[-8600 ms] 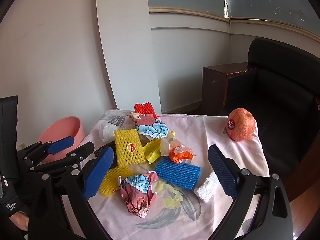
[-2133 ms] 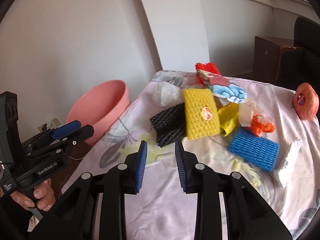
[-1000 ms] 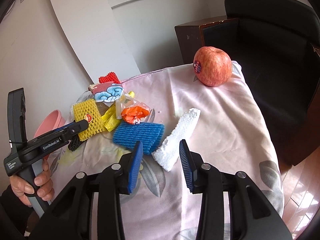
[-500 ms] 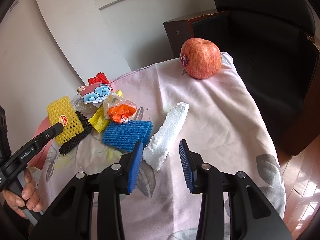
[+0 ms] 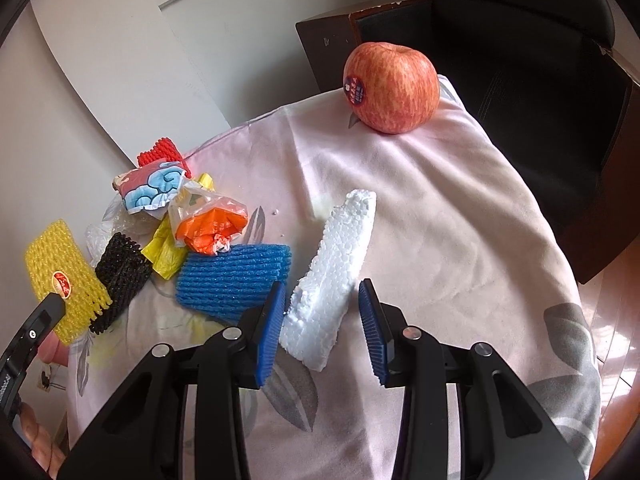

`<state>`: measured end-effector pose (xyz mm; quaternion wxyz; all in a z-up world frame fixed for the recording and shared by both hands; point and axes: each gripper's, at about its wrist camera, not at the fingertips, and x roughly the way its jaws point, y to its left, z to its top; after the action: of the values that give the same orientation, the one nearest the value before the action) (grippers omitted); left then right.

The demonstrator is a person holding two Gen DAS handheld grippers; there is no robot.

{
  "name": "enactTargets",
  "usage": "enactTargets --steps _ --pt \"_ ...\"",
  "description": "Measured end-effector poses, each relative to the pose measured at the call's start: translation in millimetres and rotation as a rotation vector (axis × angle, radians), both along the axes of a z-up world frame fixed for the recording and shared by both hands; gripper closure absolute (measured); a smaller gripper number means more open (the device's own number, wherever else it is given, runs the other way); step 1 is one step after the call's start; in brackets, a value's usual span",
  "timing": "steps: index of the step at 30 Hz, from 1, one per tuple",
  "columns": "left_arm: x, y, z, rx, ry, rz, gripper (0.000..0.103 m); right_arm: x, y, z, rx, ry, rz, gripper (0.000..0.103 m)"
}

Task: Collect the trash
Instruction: 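Grasp the yellow foam net with the left tool while the right tool grasps the white foam strip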

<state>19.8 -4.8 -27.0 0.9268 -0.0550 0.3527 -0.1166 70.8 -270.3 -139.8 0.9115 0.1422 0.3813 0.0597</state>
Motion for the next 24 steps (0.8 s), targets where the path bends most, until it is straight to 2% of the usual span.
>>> enactTargets --steps 15,24 --pt "-16 9 5 -0.018 -0.025 0.005 0.093 -33 0 13 -0.054 -0.065 0.057 0.072" --pt "-30 23 10 -0.025 -0.041 0.048 0.093 -66 24 46 -0.053 -0.195 0.191 0.072"
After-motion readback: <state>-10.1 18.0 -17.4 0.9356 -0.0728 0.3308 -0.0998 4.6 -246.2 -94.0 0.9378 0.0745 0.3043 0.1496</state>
